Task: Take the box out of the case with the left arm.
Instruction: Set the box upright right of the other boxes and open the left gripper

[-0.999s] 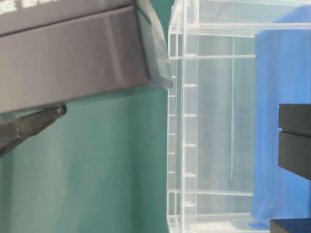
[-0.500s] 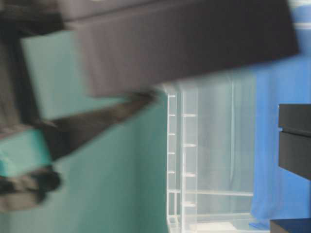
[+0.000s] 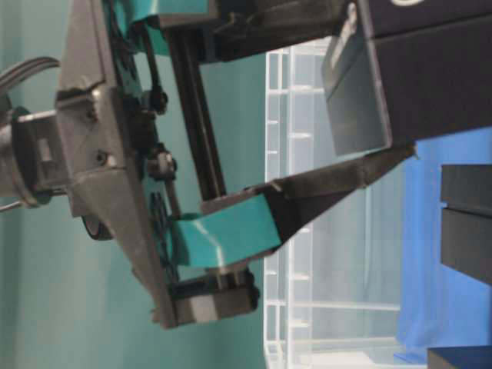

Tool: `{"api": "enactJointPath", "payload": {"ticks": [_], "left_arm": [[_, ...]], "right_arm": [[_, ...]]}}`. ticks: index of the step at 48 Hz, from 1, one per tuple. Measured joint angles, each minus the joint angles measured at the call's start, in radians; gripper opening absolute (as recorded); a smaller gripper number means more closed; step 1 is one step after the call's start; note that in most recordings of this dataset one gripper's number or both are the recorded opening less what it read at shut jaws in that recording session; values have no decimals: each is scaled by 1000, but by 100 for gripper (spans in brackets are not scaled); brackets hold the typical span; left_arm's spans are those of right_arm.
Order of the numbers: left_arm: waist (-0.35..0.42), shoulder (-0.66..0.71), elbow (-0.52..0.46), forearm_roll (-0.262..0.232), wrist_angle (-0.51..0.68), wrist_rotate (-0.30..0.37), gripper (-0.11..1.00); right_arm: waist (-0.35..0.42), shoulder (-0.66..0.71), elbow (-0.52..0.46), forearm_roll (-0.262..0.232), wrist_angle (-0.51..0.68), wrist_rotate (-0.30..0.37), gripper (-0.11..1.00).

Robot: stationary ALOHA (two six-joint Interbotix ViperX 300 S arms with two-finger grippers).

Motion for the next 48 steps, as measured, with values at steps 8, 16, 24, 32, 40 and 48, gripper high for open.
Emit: {"api": "enactJointPath", "payload": {"ticks": [8, 16, 24, 32, 40, 48], "left_arm": [[5, 25, 2, 6, -29, -5, 61], [5, 40, 2, 6, -51, -5, 61], [5, 40, 2, 5, -52, 2, 61], [3, 40, 5, -11, -54, 8, 61], [0, 40, 6, -21, -52, 8, 61], [-5, 40, 26, -23, -54, 8, 61]], "right_arm": [[0, 0, 5, 0, -2, 0, 3], [0, 2, 9, 0, 0, 0, 3], [0, 2, 12, 0, 0, -2, 3], [0, 0, 12, 0, -2, -2, 3], [0, 2, 12, 0, -2, 0, 3], [0, 2, 14, 0, 0, 0, 3]]}}
